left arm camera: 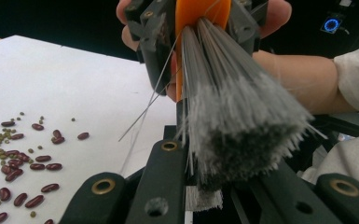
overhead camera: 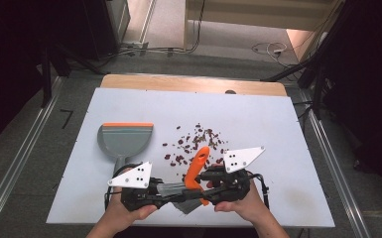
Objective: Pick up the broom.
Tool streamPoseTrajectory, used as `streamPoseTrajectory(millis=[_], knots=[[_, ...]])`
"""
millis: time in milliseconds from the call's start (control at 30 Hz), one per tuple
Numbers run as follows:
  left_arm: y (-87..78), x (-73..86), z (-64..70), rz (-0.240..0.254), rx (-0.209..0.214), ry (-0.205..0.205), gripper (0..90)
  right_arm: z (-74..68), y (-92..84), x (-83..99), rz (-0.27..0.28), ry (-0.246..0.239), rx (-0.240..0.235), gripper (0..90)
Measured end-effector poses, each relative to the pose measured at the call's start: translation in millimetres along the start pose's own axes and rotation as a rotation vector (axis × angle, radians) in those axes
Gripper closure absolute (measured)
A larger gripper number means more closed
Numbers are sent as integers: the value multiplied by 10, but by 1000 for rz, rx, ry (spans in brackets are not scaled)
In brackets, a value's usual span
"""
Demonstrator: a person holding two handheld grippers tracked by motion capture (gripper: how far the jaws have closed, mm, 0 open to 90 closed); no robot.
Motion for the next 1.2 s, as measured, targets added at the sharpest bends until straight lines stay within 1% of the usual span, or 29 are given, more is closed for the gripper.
streamPoseTrajectory(millis=[67,100,167,267,400,467,500,567,600,633,667,700,767,800,833,867,900,933,967,1000,1033,1067,1100,1133,1167,1200], knots=[[-4,0,0,-2,2,1,866,5,4,8,-2,6,-3,634],[-3,1,-1,-2,3,0,866,5,4,8,-2,6,-3,634],[-8,3,-2,-1,15,1,866,-7,6,7,5,-1,-9,673],[-4,-1,9,6,32,-5,866,-16,2,7,7,-3,-15,682],[-2,6,5,9,42,-7,862,-25,1,9,8,-4,-14,688],[-1,9,4,19,58,-20,859,-29,1,7,8,-6,-14,688],[-7,5,1,25,51,-19,842,-38,-3,-2,21,-13,6,689],[-21,-10,4,55,54,-20,832,-47,-9,-10,30,-17,11,689],[-27,-16,5,64,47,-21,817,-57,-13,-20,40,-26,16,690],[-32,-19,3,69,45,-24,731,-63,-21,-35,45,-29,24,690],[-37,-20,-3,71,45,-31,697,-66,-23,-36,46,-24,20,690],[-50,-14,-17,70,42,-33,697,-66,-23,-36,46,-24,20,690],[-80,-4,-51,91,33,-64,615,-47,-35,-41,51,-15,43,690],[-101,3,-65,93,34,-71,600,-37,-46,-43,49,-10,49,690],[-116,8,-74,94,26,-73,555,-2,-82,-51,58,9,75,691],[-129,12,-84,91,4,-74,555,-2,-82,-51,58,9,75,691],[-143,17,-95,90,-23,-76,415,34,-124,-52,65,18,108,691],[-158,23,-108,90,-39,-78,415,34,-124,-52,65,18,108,691],[-173,30,-121,94,-56,-83,371,60,-145,-51,65,35,117,691],[-191,40,-141,92,-81,-87,267,80,-164,-48,66,47,124,691],[-201,47,-153,89,-97,-89,225,127,-199,-41,65,67,163,691],[-215,54,-168,87,-113,-93,186,145,-214,-35,62,73,176,691],[-232,60,-184,86,-130,-96,186,145,-214,-35,62,73,176,691],[-250,64,-196,86,-146,-100,110,184,-245,-27,58,91,209,691],[-289,71,-219,92,-170,-106,89,203,-260,-23,56,97,222,691],[-289,71,-219,92,-170,-106,47,219,-277,-21,59,105,242,691]])
Point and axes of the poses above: each handheld gripper's, and its own axes: y roughly forward along the jaws, x roughly out of its underside, z roughly to its right, the point moved 6 cm from there along y, roughly forward along the jaws, and after that the axes turned 4 degrees about -z, right-handed, at the moved point
